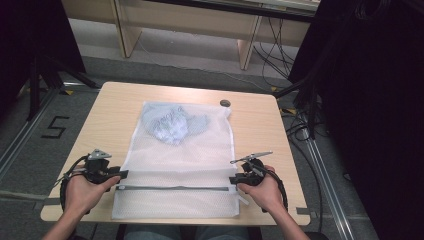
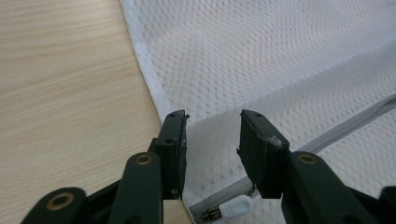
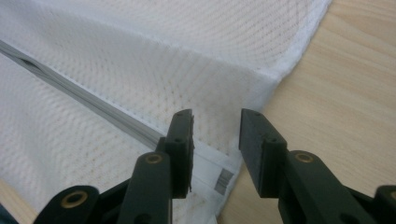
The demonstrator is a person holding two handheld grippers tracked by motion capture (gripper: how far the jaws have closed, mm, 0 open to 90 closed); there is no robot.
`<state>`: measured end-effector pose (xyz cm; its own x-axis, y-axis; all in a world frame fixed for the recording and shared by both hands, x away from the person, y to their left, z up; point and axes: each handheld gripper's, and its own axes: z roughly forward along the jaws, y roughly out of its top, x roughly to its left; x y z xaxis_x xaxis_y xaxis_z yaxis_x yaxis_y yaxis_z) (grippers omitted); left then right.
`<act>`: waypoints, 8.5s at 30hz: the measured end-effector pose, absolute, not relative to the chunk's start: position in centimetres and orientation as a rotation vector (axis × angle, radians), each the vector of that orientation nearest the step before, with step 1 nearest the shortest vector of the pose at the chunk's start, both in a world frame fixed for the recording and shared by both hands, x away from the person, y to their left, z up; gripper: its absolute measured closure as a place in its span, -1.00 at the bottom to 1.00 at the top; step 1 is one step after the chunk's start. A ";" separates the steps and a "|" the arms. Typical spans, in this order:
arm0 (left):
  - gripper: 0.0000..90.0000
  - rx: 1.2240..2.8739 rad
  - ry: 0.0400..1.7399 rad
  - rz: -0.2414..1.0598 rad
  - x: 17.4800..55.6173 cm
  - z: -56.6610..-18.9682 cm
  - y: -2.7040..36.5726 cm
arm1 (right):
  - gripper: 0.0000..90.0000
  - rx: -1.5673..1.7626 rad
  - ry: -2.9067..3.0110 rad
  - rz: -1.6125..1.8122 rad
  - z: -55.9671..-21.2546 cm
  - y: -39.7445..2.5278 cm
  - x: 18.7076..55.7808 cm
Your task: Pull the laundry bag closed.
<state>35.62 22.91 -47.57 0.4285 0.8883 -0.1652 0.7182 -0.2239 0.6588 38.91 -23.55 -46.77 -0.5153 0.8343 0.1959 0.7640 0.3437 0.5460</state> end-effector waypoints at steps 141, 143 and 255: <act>0.99 2.120 1.591 0.067 36.1 -49.3 23.1 | 0.74 1.063 3.001 1.073 -49.5 7.1 38.3; 0.99 2.116 1.590 0.065 36.1 -49.3 23.1 | 0.76 1.066 2.996 1.071 -49.5 7.1 38.4; 1.00 2.181 1.537 0.121 35.7 -49.2 22.4 | 0.93 0.996 2.936 0.882 -48.0 4.3 36.9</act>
